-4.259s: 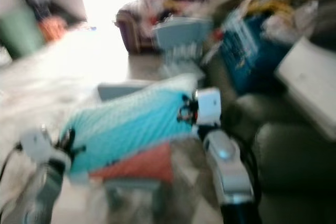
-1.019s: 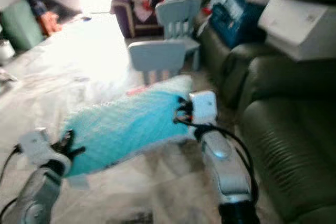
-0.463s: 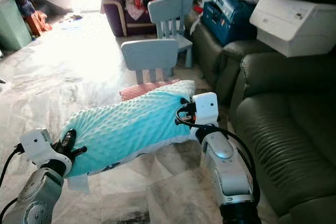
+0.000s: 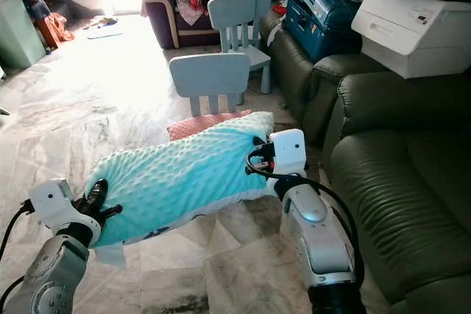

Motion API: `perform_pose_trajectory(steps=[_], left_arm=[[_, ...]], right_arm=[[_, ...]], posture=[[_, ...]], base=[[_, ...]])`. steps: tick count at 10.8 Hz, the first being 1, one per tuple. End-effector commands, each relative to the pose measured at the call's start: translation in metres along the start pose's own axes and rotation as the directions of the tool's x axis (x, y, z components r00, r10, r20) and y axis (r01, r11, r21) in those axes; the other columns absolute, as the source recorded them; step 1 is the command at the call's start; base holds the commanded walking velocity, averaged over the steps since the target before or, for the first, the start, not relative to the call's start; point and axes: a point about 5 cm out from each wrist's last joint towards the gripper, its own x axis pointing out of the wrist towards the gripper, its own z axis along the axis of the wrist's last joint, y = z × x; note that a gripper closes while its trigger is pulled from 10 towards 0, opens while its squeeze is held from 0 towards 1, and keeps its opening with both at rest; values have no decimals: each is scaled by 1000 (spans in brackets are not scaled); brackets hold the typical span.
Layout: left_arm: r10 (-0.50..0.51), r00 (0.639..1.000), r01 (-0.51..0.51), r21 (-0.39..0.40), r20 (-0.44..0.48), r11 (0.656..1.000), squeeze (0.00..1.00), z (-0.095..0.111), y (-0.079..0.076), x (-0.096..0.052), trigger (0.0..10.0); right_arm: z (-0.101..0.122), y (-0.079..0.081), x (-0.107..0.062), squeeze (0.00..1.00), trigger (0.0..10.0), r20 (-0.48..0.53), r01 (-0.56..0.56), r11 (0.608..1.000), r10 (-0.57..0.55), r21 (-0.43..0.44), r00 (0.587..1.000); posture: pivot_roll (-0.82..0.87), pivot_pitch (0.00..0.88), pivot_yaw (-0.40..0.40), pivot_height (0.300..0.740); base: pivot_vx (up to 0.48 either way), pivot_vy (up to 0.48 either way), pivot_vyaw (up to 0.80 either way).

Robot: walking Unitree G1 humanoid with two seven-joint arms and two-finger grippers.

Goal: Move the pillow to the sofa

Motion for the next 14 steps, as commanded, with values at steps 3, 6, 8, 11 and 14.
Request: perform_pose_trajectory(steps=[3,6,8,11,14], left_arm=[[-3,1000,3,3,17,1000,0,3,0,1,10000],[-15,1000,15,9,16,1000,0,4,0,1,10000],[-11,1000,11,-11,16,1000,0,3,0,1,10000],[-13,1000,13,-29,16,999,0,4,0,1,10000],[-7,1000,7,-32,17,999,0,4,0,1,10000]], right_arm=[[9,0,3,0,10000,32,4,1000,-4,-4,999],[9,0,2,0,10000,32,4,1000,-4,-5,999],[9,0,2,0,10000,30,4,1000,-3,-5,1000],[8,0,2,0,10000,26,5,1000,-5,-3,1000],[8,1,3,0,10000,26,2,1000,-2,-2,1000]], posture=[[-186,0,37,740],[-188,0,40,740],[-188,0,41,740],[-188,2,42,740],[-188,2,41,740]], base=[[0,0,0],[0,-425,0],[0,-240,0],[0,0,0],[0,0,0]])
